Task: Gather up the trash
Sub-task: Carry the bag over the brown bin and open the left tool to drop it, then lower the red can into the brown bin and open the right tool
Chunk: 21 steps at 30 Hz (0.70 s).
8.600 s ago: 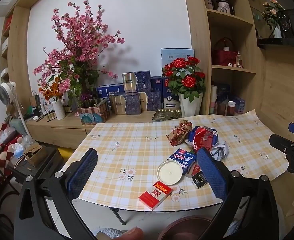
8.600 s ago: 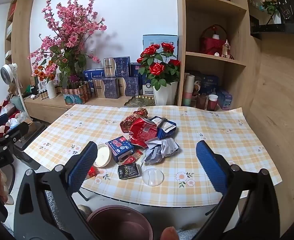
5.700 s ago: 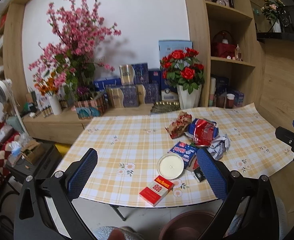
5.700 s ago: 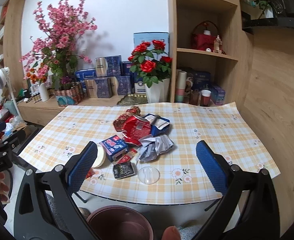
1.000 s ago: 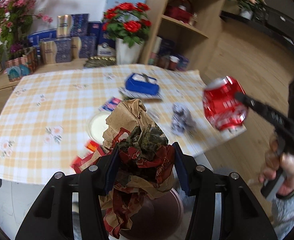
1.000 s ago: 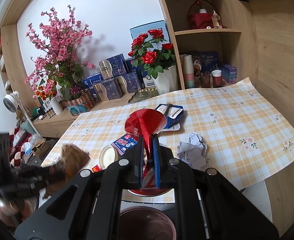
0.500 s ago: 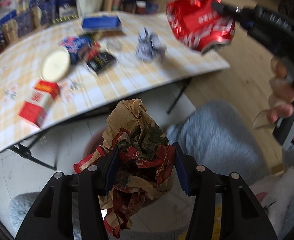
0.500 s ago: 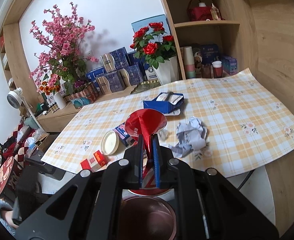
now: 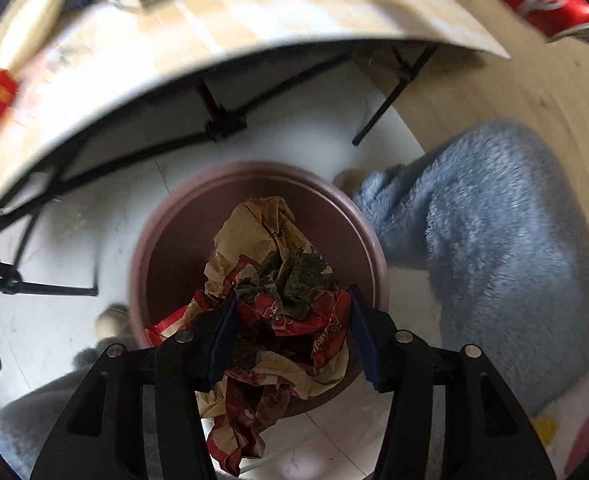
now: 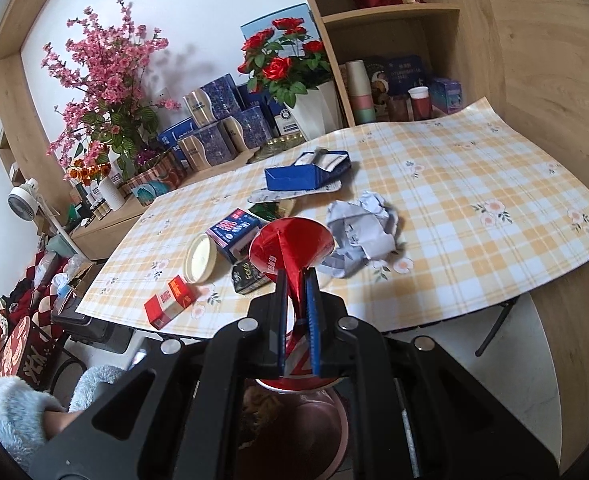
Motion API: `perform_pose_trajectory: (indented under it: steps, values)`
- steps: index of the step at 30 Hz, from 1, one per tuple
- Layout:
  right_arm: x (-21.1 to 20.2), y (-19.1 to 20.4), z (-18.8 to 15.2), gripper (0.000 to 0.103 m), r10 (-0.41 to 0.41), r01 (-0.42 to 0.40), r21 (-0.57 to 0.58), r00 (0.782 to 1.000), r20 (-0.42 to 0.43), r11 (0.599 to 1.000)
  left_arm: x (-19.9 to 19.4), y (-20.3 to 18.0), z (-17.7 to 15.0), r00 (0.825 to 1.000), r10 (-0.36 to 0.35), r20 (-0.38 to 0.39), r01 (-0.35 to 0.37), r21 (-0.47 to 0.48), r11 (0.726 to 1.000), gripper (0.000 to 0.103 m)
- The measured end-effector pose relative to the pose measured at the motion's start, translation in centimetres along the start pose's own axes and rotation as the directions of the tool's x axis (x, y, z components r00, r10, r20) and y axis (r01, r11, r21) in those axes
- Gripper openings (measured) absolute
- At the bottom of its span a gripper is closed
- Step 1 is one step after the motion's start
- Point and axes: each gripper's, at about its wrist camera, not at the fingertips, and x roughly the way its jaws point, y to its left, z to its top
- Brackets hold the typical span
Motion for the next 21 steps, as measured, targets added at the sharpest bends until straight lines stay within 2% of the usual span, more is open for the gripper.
perform_pose_trajectory:
  steps: [4, 6, 7, 8, 10, 14, 18, 21]
  values:
    - [-0.1, -0.8, -0.4, 0.012, -0.014, 0.014, 0.008, 1.000, -0.012, 1.000, 2.4, -1.1, 0.5, 0.999, 0.005, -0.034, -0.004, 0.028, 1.000, 0.054]
    - [-0.1, -1.1, -0.6, 0.012, -0.020, 0.020, 0.010, 1.000, -0.017, 1.000, 3.2, -1.2, 0.6, 0.998, -0.033, -0.047, 0.034, 0.023, 0.999, 0.064]
    - [-0.1, -1.2, -0.6, 0.012, -0.022, 0.022, 0.013, 1.000, -0.019, 1.000, 3.3, -1.1, 0.8, 0.998, -0.049, -0.040, 0.050, 0.021, 0.999, 0.074]
    - [-0.1, -1.3, -0.7, 0.012, -0.023, 0.023, 0.016, 1.000, -0.021, 1.000, 3.2, -1.1, 0.8, 0.999, -0.044, -0.026, 0.044, 0.022, 0.999, 0.080]
    - [-0.1, -1.4, -0.7, 0.012, -0.028, 0.028, 0.018, 0.999, -0.022, 0.999, 2.5, -0.9, 1.0, 1.000, -0.020, 0.019, 0.020, 0.018, 1.000, 0.083]
    - [-0.1, -1.1, -0.9, 0.012, -0.023, 0.023, 0.006, 0.999, -0.030, 1.000, -1.4, 0.7, 0.9, 0.989, -0.053, 0.138, 0.063, -0.064, 0.996, 0.085]
    - [0.5, -0.1, -1.7, 0.012, -0.006, 0.005, -0.027, 0.998, -0.060, 1.000, -6.7, 2.2, -0.4, 0.952, -0.008, 0.307, 0.050, -0.126, 0.991, 0.089]
    - [1.1, 0.8, -2.5, 0.012, 0.015, -0.020, -0.059, 0.995, -0.095, 0.998, -10.8, 3.1, -2.6, 0.903, 0.042, 0.428, 0.028, -0.156, 0.987, 0.093]
